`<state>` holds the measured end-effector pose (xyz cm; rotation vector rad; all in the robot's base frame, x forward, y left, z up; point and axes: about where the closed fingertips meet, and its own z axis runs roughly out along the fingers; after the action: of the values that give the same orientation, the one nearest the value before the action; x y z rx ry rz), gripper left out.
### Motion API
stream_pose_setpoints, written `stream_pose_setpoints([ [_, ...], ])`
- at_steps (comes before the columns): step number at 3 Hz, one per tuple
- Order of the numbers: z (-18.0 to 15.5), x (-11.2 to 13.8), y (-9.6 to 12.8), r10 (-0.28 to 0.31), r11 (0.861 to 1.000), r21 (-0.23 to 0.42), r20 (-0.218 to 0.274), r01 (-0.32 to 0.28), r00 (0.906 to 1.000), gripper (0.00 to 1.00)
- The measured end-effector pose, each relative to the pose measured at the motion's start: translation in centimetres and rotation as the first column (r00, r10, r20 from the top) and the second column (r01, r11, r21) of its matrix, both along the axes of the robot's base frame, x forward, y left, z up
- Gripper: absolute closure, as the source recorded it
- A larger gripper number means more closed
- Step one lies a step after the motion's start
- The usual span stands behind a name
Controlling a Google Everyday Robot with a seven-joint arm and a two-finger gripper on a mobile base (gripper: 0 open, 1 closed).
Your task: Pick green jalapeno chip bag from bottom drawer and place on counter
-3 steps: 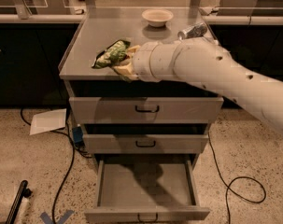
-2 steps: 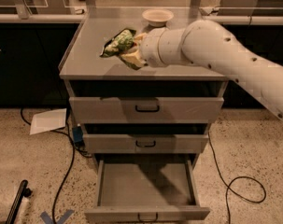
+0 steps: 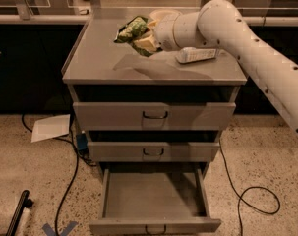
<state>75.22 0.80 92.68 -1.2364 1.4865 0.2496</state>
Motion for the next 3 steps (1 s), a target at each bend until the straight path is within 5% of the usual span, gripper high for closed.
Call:
stream_pose_setpoints([
  [2,-1.5,6.5,0.2,-0.037,0.999,0.031,-0.033,0.038,0.9988,1.0],
  [3,-1.3,6.7,0.5,-0.037,0.999,0.034,-0.03,0.038,0.9989,0.84],
])
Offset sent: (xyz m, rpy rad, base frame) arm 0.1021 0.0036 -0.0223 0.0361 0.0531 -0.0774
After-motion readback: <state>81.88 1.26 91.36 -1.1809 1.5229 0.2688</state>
